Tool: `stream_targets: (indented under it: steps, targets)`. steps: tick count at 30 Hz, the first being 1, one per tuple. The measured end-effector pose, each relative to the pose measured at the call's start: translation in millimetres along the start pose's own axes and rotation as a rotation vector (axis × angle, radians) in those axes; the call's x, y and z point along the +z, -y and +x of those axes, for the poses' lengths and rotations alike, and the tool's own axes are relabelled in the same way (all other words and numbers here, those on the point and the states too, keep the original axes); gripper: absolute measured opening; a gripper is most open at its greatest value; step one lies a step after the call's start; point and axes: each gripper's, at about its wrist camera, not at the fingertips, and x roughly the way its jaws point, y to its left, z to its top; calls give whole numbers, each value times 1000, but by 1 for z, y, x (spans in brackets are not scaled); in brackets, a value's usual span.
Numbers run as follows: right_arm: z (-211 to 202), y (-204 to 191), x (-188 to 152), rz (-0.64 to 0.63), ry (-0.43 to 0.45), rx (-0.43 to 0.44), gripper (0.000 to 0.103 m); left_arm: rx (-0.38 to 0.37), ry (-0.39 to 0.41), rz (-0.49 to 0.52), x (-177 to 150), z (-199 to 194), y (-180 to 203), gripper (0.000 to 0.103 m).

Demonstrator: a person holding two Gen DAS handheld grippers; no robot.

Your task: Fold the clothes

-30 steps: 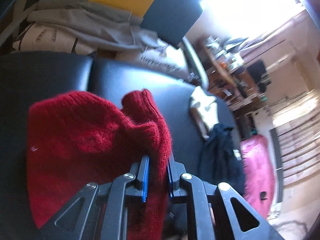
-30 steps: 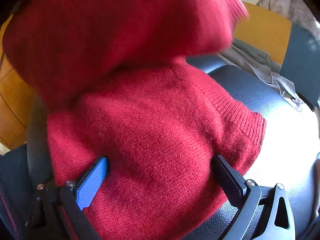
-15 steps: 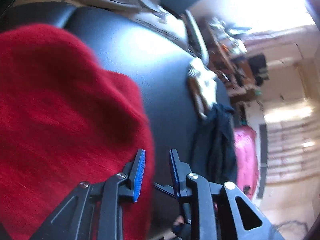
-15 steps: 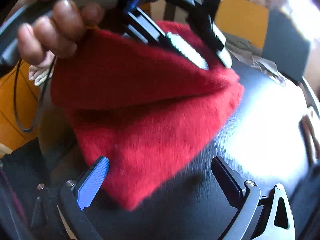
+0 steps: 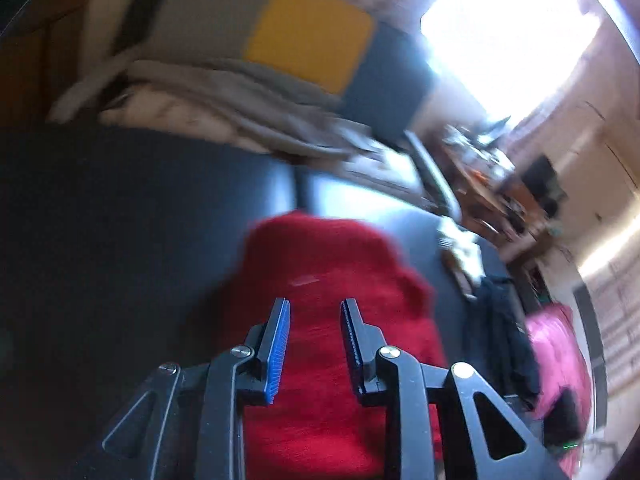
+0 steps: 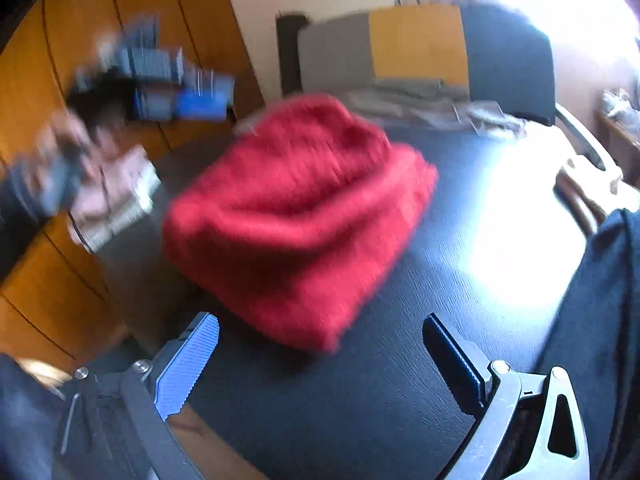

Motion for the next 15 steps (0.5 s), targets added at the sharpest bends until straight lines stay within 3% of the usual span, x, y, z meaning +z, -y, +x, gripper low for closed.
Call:
stream_targets:
  steps: [2,5,9,10,11,12,14,15]
  targets:
    - [-2,-24,18,-48,17,26,103,10,15,-36,-14,-3,-26,26]
    - [13,-65,41,-163,-17,71,103,13,19,9,-31,1,-33,26]
    - [70,-84,48,-312,-193,-23,99,-19,11,107,-49,14,-22,27]
    - [87,-85,46,-344,-251,-53,77,-21,11,122,-52,18,-18,27]
    - [108,-80,45,-363,-314,-79,26,-23,11,138,-54,22,-14,27]
    - [117,-74,42,-339,-367,-70,6,-38,13,163,-57,23,-8,27]
    - [110,-56,37,-214,-364,-14,9,-84,32,234,-68,22,2,28]
    - [98,-46,35,-146,-321,16,9,-92,30,261,-72,24,5,28]
